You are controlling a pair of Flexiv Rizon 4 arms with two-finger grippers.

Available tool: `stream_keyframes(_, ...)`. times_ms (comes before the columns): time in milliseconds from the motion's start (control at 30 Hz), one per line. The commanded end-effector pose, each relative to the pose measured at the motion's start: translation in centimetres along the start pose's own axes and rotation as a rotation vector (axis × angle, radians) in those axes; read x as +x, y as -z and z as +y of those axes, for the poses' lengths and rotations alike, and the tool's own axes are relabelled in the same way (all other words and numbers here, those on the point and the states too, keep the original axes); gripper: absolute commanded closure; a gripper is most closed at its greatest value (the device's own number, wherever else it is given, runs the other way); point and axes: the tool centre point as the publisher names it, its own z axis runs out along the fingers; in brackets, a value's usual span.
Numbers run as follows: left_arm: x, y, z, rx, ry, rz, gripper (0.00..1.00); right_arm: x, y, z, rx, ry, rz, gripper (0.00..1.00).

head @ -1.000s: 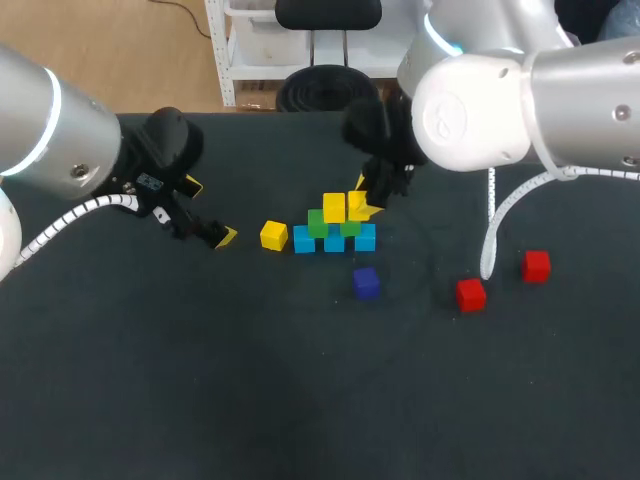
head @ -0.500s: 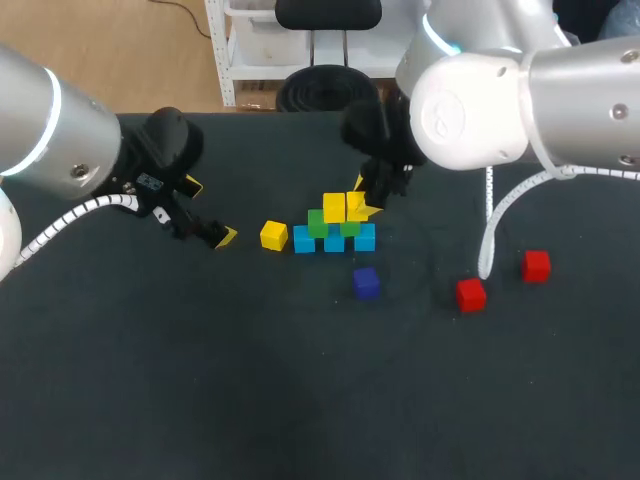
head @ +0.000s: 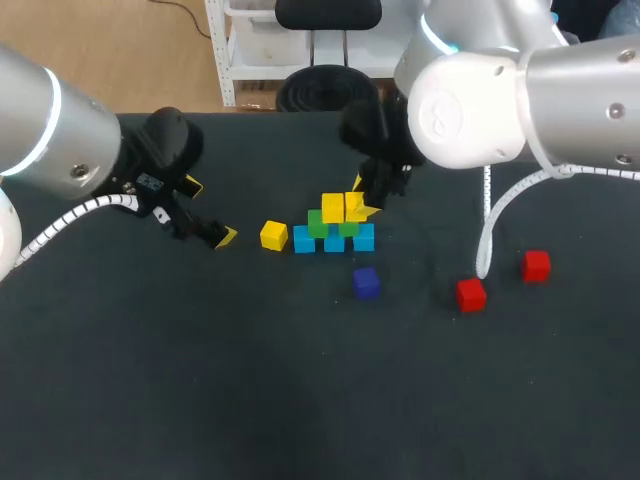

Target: Place the blue cubes, place green cubes on the blue cubes, place the yellow cubes on the green cubes, then place the red cubes on the yellow cubes, and place purple cube on the red cubes.

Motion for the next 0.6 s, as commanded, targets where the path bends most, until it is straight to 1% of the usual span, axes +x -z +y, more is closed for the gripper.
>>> stream_keyframes(33,0.13,0.04,0.08,0.003,-0.002,-0.005,0.0,0.1,-0.14,-0.22,-0.001,-0.001,0.002,1.0)
stream_keyframes(200,0.13,0.04,0.08,0.003,-0.002,-0.005,0.0,0.32,0.08,-0.4,0.008,-0.006,0.005,1.0)
stream_keyframes(233,0.13,0.04,0.08,0.003,-0.002,-0.005,0.0,0.34,0.13,-0.43,0.009,-0.006,0.006,0.97)
stream_keyframes(267,0.13,0.04,0.08,0.003,-0.002,-0.005,0.0,0.36,0.16,-0.45,0.01,-0.006,0.006,0.93)
stream_keyframes(333,0.13,0.04,0.08,0.003,-0.002,-0.005,0.0,0.42,0.23,-0.51,0.012,-0.006,0.008,0.74)
stream_keyframes(367,0.13,0.04,0.08,0.003,-0.002,-0.005,0.0,0.44,0.24,-0.52,0.013,-0.006,0.009,0.68)
stream_keyframes(400,0.13,0.04,0.08,0.003,-0.002,-0.005,0.0,0.48,0.24,-0.53,0.013,-0.006,0.01,0.64)
stream_keyframes(533,0.13,0.04,0.08,0.003,-0.002,-0.005,0.0,0.52,0.26,-0.55,0.012,-0.003,0.01,0.67)
stream_keyframes(567,0.13,0.04,0.08,0.003,-0.002,-0.005,0.0,0.52,0.26,-0.55,0.011,-0.002,0.01,0.69)
stream_keyframes(600,0.13,0.04,0.08,0.003,-0.002,-0.005,0.0,0.52,0.27,-0.54,0.011,-0.002,0.01,0.74)
